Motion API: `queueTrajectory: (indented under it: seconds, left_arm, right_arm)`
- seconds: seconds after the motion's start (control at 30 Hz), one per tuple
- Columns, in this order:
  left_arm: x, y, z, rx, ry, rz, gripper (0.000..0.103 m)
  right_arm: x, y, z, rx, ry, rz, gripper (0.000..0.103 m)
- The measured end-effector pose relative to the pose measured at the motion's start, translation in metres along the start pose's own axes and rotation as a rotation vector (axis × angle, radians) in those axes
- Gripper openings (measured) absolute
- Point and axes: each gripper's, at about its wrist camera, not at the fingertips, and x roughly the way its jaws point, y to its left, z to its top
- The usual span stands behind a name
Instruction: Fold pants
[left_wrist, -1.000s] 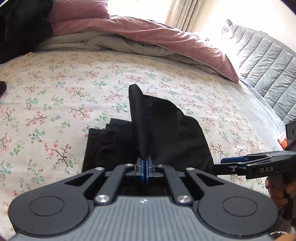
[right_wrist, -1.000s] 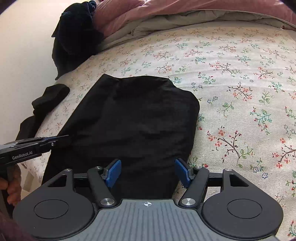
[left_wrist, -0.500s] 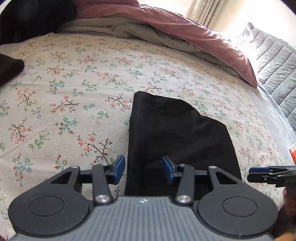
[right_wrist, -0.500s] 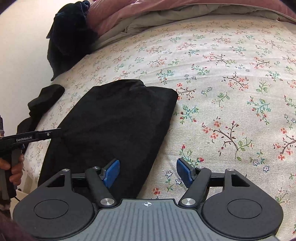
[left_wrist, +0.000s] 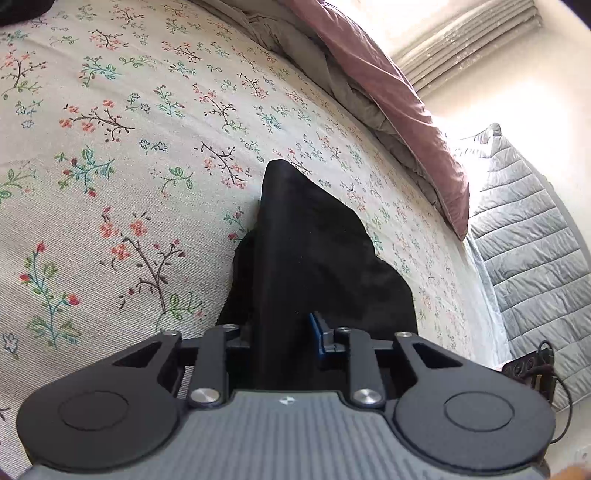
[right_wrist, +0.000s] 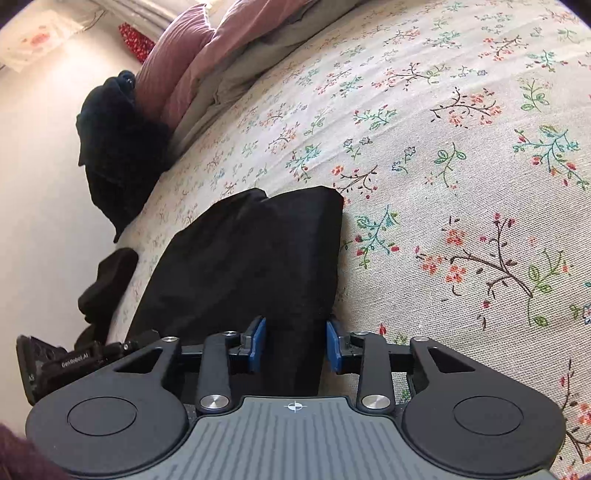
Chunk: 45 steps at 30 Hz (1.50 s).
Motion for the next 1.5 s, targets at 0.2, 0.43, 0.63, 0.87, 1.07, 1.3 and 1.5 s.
queueTrajectory:
  seconds: [0.2,0.43,0.63,0.87,1.07,1.3,1.5]
  left_arm:
    - [0.014,-0.019,-0.004,-0.012,-0.043,-0.084,0.029]
    - [0.079,-0.068,0.011,0.026,-0.069,-0.127,0.029]
    - [0.126,-0.111,0.035,0.106,-0.099,-0.096,0.030]
    - [0.128,-0.146,0.024,0.376,-0.160,0.201,0.066]
    - [0.091,-0.171,0.000,0.567,-0.228,0.256,0.075]
    - [0.086,-0.185,-0.045,0.652,-0.149,0.207,0.076]
    - [0.091,-0.166,-0.093,0.655,-0.042,0.266,0.076]
  right_arm:
    - [-0.009,-0.013,0.019,0.014,-0.062,0.028,0.012]
    - [-0.027,-0.030,0.087,-0.045,-0.142,-0.063,0.011]
    - [-0.033,-0.034,0.140,-0.131,-0.198,-0.160,0.011]
    - [-0.038,-0.038,0.137,-0.191,-0.201,-0.293,0.024]
    - [-0.049,-0.013,0.098,-0.301,-0.199,-0.284,0.041]
    - [-0.041,0.012,0.048,-0.418,-0.162,-0.315,0.041]
    - [-0.045,0.014,-0.011,-0.516,-0.131,-0.384,0.041]
